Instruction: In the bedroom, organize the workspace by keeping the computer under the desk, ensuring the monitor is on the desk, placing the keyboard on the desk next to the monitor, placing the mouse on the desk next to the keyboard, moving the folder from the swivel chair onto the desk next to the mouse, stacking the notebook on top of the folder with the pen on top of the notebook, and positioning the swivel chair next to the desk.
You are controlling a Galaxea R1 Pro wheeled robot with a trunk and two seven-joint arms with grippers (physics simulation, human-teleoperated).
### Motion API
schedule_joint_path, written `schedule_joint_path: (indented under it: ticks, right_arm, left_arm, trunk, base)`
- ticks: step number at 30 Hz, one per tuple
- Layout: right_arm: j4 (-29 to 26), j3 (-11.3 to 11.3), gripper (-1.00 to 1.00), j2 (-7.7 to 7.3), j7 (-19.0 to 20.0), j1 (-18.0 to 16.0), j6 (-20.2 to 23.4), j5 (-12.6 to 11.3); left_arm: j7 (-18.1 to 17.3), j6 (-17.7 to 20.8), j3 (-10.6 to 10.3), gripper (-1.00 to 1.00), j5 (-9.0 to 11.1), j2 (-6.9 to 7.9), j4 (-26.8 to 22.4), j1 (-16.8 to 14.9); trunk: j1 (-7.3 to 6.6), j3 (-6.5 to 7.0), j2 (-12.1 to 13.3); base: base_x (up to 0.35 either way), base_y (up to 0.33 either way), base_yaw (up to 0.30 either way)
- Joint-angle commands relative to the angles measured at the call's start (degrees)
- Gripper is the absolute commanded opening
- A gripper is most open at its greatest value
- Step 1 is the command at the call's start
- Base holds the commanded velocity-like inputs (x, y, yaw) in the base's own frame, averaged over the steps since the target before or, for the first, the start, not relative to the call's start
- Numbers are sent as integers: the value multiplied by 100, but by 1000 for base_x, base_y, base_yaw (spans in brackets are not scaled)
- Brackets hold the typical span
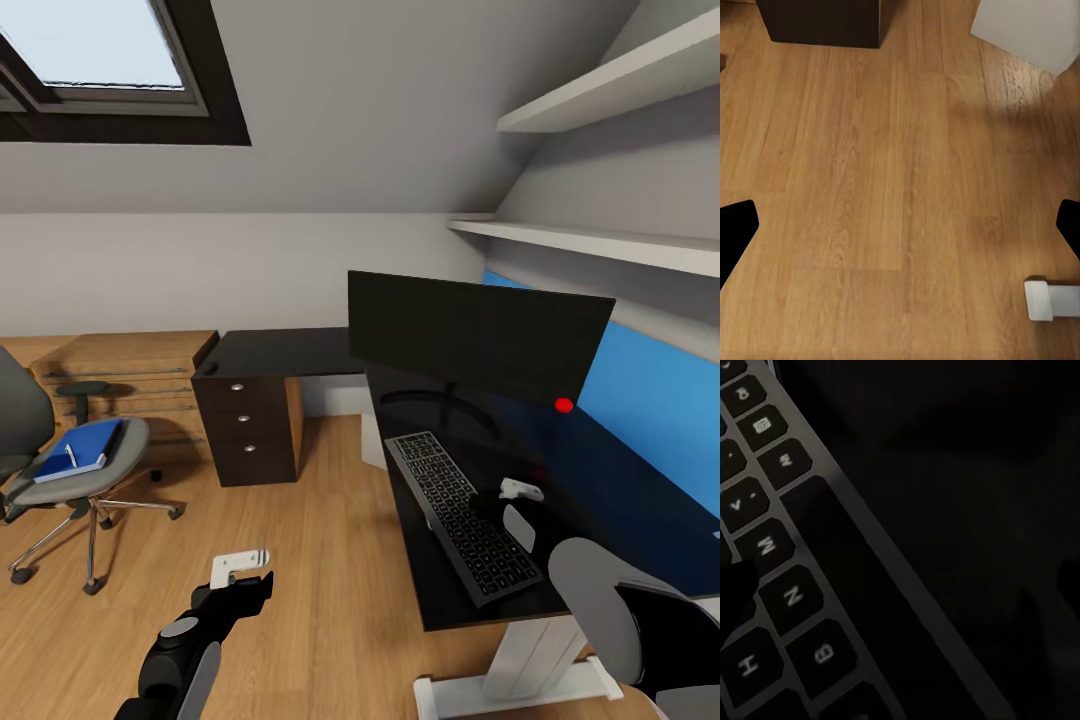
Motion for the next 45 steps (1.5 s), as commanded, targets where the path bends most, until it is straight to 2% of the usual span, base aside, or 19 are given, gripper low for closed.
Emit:
schedule_joint_path:
  ticks: [1, 13, 18, 26, 33, 35, 42, 45]
  right_arm:
    - [-11, 1, 100, 1, -22, -2, 33, -63]
    - [-21, -18, 100, -13, -20, -2, 155, -101]
    - [-25, -24, 100, -97, -10, -2, 164, -120]
    - [-26, -38, 100, -151, -3, -2, 166, -134]
    - [-36, -44, 100, -296, -31, -2, 156, -322]
    - [-32, -38, 100, -318, -68, -2, 152, -329]
    - [-13, -6, 100, -304, -698, -1, 158, -317]
    - [-11, -2, 100, -300, -790, -2, 162, -317]
  left_arm:
    - [51, 20, -6, 100, 60, 1, -6, -3]
    - [57, 17, -21, 100, 64, -2, 9, -5]
    - [66, 12, -29, 100, 61, -2, 11, -6]
    - [68, 10, -32, 100, 60, 0, 24, -4]
    - [62, 10, -32, 100, 61, -6, 29, -6]
    - [54, 13, -32, 100, 65, -3, 29, -5]
    - [46, 23, -16, 100, 76, -7, -39, -6]
    - [49, 26, -10, 100, 79, -13, -114, -7]
  trunk:
    - [0, -6, -4]
    - [0, -6, -4]
    - [0, -6, -4]
    - [0, -6, -4]
    - [0, -6, -4]
    - [0, -6, -4]
    - [0, -6, -4]
    - [0, -6, -4]
  base:
    - [0, 0, 0]
    - [0, -5, 0]
    - [0, -218, 0]
    - [0, -215, 0]
    - [0, -39, 0]
    - [0, -6, 0]
    - [0, -1, 0]
    - [0, 0, 0]
